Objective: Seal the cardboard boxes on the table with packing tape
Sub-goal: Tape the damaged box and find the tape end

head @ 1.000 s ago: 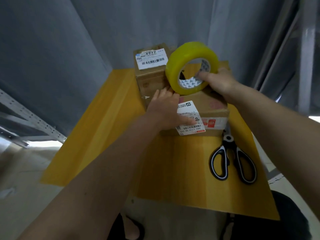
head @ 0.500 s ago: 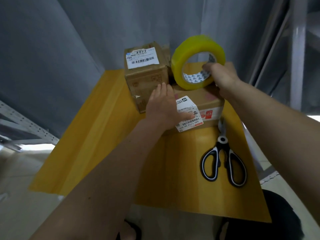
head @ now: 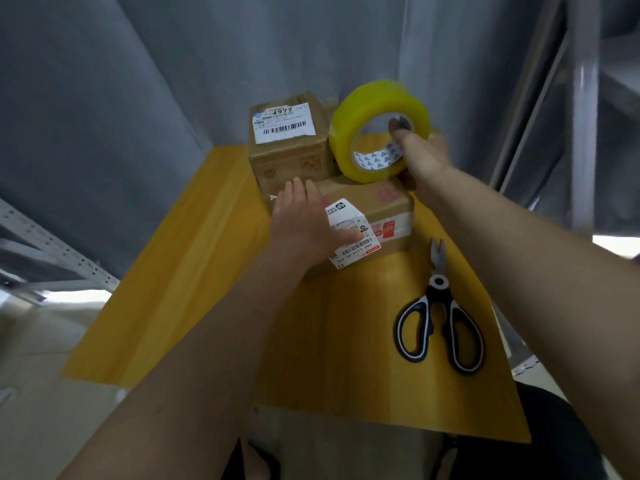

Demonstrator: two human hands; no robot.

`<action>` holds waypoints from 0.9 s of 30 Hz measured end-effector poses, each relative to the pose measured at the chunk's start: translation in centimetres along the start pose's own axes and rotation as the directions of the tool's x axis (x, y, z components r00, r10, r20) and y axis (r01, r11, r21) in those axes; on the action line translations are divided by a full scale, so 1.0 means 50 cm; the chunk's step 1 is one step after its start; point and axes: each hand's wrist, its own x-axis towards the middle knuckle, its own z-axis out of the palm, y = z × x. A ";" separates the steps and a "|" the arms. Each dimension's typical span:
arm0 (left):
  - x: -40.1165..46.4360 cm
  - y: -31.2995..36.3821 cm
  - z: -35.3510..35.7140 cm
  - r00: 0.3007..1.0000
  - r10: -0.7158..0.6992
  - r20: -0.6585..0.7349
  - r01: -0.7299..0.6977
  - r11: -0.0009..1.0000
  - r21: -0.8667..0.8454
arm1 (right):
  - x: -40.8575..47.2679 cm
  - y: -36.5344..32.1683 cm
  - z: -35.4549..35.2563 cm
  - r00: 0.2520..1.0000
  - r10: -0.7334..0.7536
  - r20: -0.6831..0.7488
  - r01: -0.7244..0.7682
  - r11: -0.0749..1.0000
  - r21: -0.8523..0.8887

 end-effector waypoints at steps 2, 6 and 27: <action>-0.004 -0.002 -0.003 1.000 0.007 0.010 -0.007 1.000 -0.003 | -0.003 0.000 0.007 0.998 0.052 0.038 -0.053 0.998 0.037; -0.001 0.019 -0.012 0.998 0.062 0.030 -0.062 0.998 0.007 | -0.004 0.012 0.012 0.987 0.130 0.097 -0.136 0.989 0.059; 0.006 0.033 -0.004 0.996 0.078 0.048 -0.075 0.996 -0.056 | 0.017 -0.001 -0.034 0.992 0.114 -0.046 -0.106 0.982 0.154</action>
